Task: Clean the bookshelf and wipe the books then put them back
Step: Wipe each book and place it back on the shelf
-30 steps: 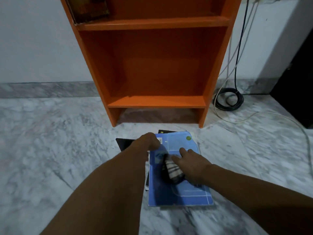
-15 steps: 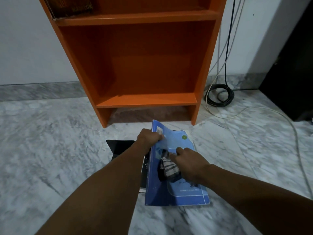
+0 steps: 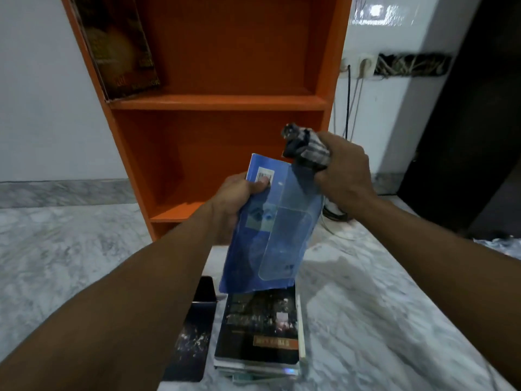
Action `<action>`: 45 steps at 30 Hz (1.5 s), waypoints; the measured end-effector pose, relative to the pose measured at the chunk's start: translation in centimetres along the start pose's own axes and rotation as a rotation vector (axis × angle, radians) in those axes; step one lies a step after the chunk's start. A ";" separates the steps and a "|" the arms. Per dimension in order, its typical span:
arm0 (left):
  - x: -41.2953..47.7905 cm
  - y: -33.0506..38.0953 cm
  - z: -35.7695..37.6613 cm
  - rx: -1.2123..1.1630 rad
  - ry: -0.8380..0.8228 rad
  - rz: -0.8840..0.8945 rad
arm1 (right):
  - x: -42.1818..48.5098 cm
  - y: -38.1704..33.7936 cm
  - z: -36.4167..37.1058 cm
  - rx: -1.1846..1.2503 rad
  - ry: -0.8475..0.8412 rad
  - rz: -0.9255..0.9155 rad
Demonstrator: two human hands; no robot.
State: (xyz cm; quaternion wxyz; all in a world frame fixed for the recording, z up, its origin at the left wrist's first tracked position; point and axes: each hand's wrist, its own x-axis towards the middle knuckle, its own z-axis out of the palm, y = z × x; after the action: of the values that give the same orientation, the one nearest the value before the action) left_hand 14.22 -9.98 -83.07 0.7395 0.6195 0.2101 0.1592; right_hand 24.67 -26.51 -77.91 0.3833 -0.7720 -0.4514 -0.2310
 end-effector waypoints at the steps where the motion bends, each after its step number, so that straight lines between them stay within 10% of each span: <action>1: 0.0 1.5 0.2 0.000 0.009 0.045 | 1.5 -0.4 -0.5 -0.004 0.065 -0.030; 9: -0.8 7.6 -0.8 0.005 0.070 0.259 | 2.3 -0.5 1.2 -0.002 0.224 -0.280; 15: -2.1 7.4 -3.7 -0.062 0.093 0.251 | -7.8 3.6 4.3 -0.185 -0.511 -0.720; 22: -2.6 7.5 -5.7 -0.118 0.059 0.211 | 2.2 -2.1 -0.2 0.237 0.264 -0.218; 26: -2.6 8.9 -5.0 -0.127 -0.002 0.216 | 1.3 -3.7 2.1 0.105 0.124 -0.254; 31: -3.1 9.6 -5.2 -0.210 0.016 0.233 | -7.8 -2.9 5.1 -0.078 -0.554 -0.706; 33: -3.3 9.4 -5.5 -0.212 0.024 0.239 | -8.0 -3.3 4.5 -0.081 -0.536 -0.812; 39: -3.5 9.6 -4.7 -0.183 -0.055 0.214 | 2.8 -7.1 0.2 0.148 0.180 -0.282; 45: -4.0 11.2 -3.5 -0.227 -0.058 0.252 | -3.9 -6.5 4.8 -0.010 -0.140 -0.457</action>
State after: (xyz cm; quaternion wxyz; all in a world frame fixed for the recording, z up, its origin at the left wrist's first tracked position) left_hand 9.28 -6.91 -72.08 0.7845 0.5579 0.0899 0.2553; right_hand 17.14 -22.81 -81.04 0.2848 -0.6659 -0.6386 -0.2601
